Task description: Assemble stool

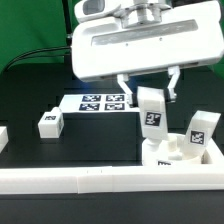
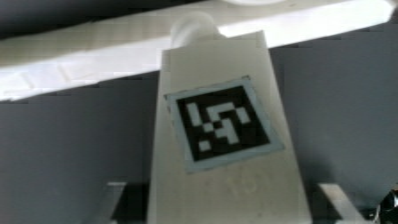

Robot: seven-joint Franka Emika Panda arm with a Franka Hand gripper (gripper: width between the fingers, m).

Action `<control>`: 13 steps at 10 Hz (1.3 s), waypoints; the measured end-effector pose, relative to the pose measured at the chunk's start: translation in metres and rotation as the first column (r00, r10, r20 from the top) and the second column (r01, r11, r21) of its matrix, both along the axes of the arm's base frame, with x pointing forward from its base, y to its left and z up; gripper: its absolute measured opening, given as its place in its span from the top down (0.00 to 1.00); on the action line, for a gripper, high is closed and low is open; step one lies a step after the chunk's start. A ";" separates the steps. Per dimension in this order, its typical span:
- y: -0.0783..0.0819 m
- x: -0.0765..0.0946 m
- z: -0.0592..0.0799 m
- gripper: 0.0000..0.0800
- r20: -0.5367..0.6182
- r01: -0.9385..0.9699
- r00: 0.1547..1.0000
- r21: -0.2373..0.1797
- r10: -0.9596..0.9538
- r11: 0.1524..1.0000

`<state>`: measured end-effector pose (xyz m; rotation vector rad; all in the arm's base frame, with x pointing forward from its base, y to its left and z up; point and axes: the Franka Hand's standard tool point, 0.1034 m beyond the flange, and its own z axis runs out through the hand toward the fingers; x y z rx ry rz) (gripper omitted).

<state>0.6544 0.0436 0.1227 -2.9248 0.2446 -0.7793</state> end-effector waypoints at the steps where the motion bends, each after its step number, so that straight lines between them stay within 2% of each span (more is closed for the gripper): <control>1: 0.000 0.000 0.000 0.59 -0.001 0.000 1.000 0.000 0.000 1.000; 3: 0.006 -0.009 -0.005 0.59 0.016 0.027 1.000 0.013 -0.027 1.000; 5: 0.023 -0.022 -0.013 0.59 0.008 0.008 1.000 0.020 -0.008 1.000; 13: 0.009 -0.029 -0.022 0.59 0.006 0.016 1.000 0.001 -0.016 1.000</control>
Offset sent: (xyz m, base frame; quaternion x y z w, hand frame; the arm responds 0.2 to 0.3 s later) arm -0.0315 0.0400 -0.0110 0.0675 0.0160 0.0779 0.9945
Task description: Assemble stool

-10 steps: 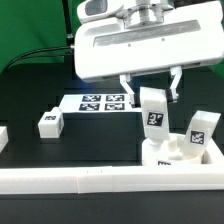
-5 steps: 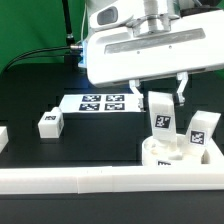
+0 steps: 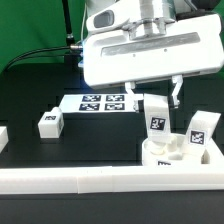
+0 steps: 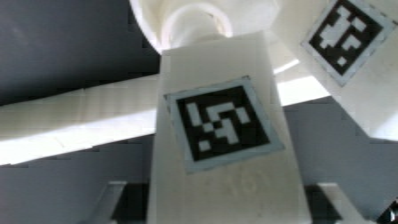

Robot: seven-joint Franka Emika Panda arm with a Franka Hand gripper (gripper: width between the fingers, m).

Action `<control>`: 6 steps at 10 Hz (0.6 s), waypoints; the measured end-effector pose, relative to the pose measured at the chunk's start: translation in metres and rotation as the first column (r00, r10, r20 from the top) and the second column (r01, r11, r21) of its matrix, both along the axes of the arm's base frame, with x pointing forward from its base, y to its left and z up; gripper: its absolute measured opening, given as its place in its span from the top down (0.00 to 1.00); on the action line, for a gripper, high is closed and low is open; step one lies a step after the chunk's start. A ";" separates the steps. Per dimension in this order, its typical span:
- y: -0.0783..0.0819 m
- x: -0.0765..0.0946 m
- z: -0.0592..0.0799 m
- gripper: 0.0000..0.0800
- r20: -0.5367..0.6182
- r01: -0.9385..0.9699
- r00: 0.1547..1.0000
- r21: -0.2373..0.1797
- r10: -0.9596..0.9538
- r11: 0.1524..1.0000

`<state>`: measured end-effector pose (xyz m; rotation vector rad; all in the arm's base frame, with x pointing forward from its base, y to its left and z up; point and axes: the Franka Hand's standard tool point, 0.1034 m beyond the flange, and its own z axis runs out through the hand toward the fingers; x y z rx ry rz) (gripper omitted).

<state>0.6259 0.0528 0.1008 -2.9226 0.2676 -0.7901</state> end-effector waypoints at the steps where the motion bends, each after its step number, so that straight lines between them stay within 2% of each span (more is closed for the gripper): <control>1: -0.001 0.001 -0.001 0.59 -0.001 0.001 1.000 0.000 -0.001 1.000; 6: 0.001 -0.001 -0.012 0.59 0.006 0.002 1.000 -0.007 -0.002 1.000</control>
Offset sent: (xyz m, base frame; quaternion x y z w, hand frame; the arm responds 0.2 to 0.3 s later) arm 0.0069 0.0051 -0.0080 0.0008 0.0123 0.0078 0.9999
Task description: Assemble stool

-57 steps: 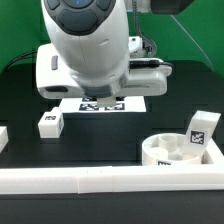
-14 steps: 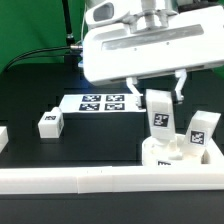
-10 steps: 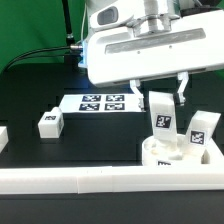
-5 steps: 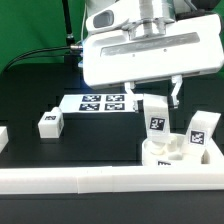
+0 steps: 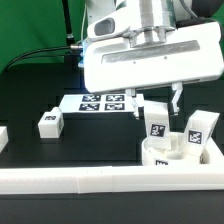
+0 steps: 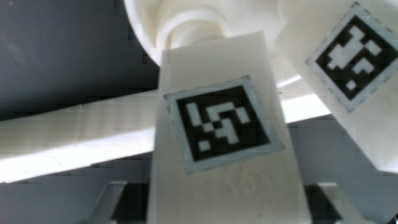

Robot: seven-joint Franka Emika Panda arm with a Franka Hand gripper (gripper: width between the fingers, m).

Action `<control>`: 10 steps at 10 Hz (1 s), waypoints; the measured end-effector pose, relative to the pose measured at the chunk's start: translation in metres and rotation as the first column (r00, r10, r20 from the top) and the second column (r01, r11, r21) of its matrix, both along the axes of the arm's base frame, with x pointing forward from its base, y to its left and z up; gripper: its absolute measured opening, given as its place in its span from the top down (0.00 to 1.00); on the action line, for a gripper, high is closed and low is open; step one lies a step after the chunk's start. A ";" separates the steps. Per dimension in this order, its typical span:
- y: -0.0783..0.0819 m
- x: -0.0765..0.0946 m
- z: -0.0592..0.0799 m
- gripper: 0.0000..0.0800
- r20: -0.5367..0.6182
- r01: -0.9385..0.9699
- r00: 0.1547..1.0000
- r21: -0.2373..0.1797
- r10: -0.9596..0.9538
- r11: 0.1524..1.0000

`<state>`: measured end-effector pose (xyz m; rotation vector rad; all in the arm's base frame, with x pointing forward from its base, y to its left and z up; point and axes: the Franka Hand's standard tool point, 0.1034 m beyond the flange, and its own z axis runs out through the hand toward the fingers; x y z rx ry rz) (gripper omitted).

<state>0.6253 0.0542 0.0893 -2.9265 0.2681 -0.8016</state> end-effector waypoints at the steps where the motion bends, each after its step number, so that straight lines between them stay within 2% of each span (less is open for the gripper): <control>1: 0.000 -0.001 -0.001 0.59 0.020 0.003 1.000 -0.008 -0.003 1.000; 3: 0.001 -0.004 -0.002 0.59 0.080 0.011 0.997 -0.028 -0.009 1.000; 5: 0.002 -0.004 -0.003 0.59 0.066 0.009 0.998 -0.023 -0.007 1.000; 6: 0.002 -0.005 -0.004 0.47 0.063 0.008 0.998 -0.022 -0.006 1.000; 7: 0.002 -0.005 -0.004 0.31 0.063 0.007 0.998 -0.023 -0.006 1.000; 8: 0.002 -0.005 -0.004 0.21 0.062 0.007 0.998 -0.022 -0.006 1.000; 9: 0.002 -0.005 -0.001 0.21 0.045 0.001 0.999 -0.018 0.000 1.000; 10: -0.001 -0.003 0.008 0.19 0.038 -0.008 0.999 -0.019 0.008 1.000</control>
Offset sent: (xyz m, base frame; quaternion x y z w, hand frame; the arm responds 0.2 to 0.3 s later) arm -0.0218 0.0099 -0.0151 -0.0170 0.0071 0.0292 0.9994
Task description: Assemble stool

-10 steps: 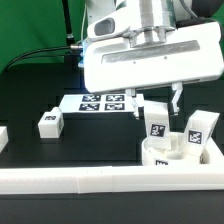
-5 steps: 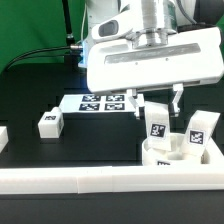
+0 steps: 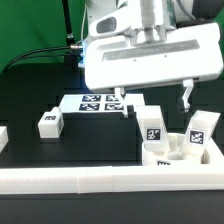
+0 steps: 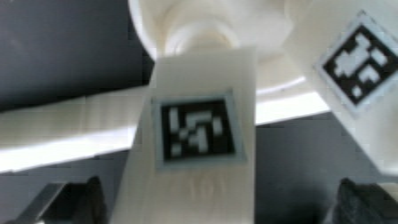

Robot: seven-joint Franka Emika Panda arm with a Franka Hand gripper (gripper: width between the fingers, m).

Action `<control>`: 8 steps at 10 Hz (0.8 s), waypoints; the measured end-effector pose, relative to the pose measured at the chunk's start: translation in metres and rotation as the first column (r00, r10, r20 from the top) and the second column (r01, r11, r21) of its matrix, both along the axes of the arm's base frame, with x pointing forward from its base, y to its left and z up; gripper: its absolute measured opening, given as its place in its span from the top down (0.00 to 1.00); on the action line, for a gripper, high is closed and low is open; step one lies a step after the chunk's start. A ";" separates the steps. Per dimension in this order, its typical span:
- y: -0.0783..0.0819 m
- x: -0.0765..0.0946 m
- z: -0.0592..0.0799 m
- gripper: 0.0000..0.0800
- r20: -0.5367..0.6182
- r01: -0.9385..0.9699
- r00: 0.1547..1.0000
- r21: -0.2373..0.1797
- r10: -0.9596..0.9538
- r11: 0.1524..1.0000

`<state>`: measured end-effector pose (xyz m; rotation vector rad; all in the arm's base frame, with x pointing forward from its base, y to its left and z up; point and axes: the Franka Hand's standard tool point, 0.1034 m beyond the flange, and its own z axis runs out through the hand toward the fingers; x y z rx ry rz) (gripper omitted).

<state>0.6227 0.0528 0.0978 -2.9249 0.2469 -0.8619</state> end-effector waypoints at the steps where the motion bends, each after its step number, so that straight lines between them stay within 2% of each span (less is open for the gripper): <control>1: -0.004 0.002 0.011 0.19 -0.008 -0.005 1.000 0.003 0.005 1.000; 3: -0.009 0.007 0.031 0.19 -0.031 -0.002 1.000 0.025 0.003 1.000; 4: -0.002 0.008 0.035 0.19 -0.027 0.013 1.000 0.041 -0.012 0.999; 7: 0.000 0.004 0.029 0.19 -0.071 0.000 0.997 0.049 0.003 0.999; 8: 0.003 0.002 0.026 0.19 -0.148 -0.011 0.989 0.075 0.022 0.997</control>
Offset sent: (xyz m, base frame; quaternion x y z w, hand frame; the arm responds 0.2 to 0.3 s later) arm 0.0067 -0.0019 0.0270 -0.0564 0.0008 0.0250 0.9981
